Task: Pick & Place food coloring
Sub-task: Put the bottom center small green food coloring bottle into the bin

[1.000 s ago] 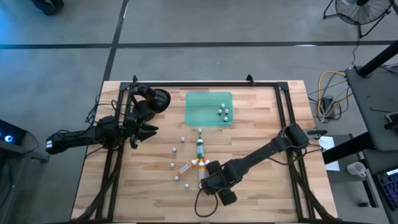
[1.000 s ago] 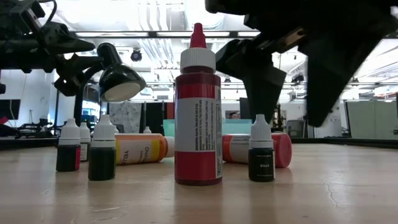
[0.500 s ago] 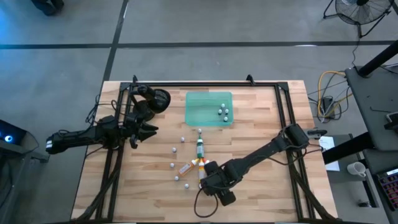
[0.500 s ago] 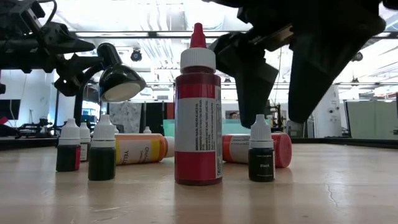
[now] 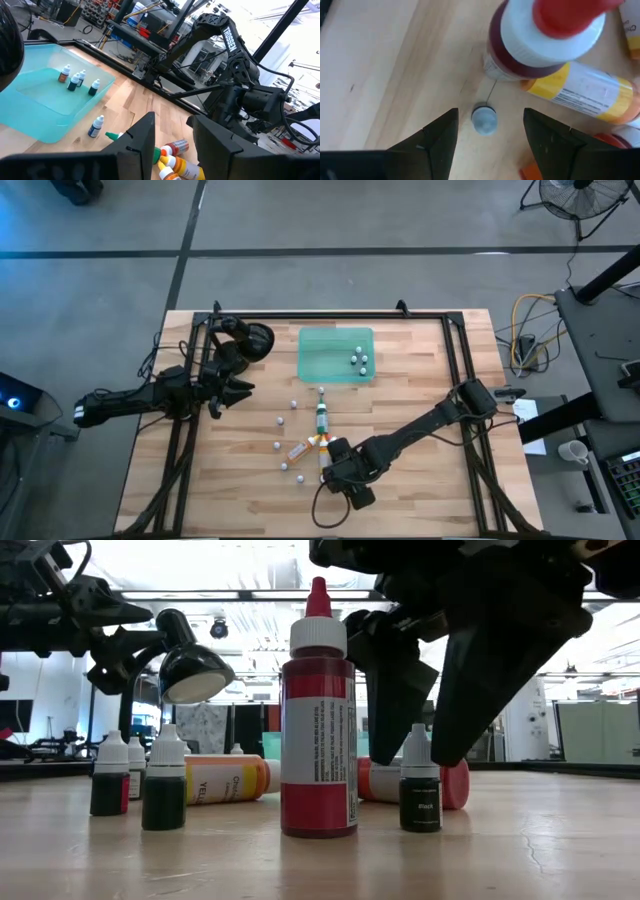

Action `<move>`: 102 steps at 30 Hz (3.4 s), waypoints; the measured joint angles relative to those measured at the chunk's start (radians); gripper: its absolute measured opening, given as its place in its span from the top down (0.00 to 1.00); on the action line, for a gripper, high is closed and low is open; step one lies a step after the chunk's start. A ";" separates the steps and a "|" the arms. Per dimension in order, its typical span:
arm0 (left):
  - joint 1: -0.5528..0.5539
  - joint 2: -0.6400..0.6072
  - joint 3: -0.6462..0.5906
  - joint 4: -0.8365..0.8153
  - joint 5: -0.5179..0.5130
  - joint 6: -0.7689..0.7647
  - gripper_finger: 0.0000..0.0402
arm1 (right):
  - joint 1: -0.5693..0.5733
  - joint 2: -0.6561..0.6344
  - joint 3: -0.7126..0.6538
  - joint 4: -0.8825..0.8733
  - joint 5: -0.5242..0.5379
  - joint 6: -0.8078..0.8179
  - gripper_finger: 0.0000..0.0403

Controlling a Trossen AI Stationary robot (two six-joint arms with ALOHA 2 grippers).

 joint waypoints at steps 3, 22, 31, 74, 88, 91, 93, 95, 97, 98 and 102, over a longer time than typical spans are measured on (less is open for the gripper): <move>0.000 0.000 0.000 0.000 0.000 0.000 0.74 | 0.000 0.000 -0.002 -0.001 -0.004 0.020 0.51; 0.000 0.000 0.000 0.000 0.000 0.000 0.74 | 0.000 0.000 -0.002 0.008 -0.027 0.043 0.76; 0.000 0.000 0.000 0.000 0.000 0.000 0.74 | 0.000 -0.004 -0.002 -0.003 -0.027 0.042 0.88; 0.000 0.000 0.000 0.000 0.000 0.000 0.74 | -0.783 -0.185 0.008 0.003 0.148 0.065 0.88; 0.000 0.000 0.000 0.000 0.000 0.000 0.74 | -0.895 -0.053 0.011 -0.067 0.144 0.040 0.88; 0.000 0.000 0.000 0.000 0.000 0.000 0.74 | -0.917 -0.042 0.011 -0.082 0.145 0.083 0.88; 0.000 0.000 0.000 0.000 0.000 0.000 0.74 | -0.932 -0.032 0.010 -0.094 0.144 0.090 0.88; 0.000 0.000 0.000 0.000 0.000 0.000 0.74 | -0.944 -0.023 0.010 -0.098 0.143 0.087 0.88; 0.000 0.000 0.000 0.000 0.000 0.000 0.74 | -0.953 -0.013 0.010 -0.098 0.112 0.081 0.88; 0.000 0.000 0.000 0.000 0.000 0.000 0.74 | -0.955 -0.011 0.012 -0.098 0.102 0.080 0.88; 0.000 0.000 0.000 0.000 0.000 0.000 0.74 | -0.956 -0.005 0.013 -0.098 0.088 0.074 0.87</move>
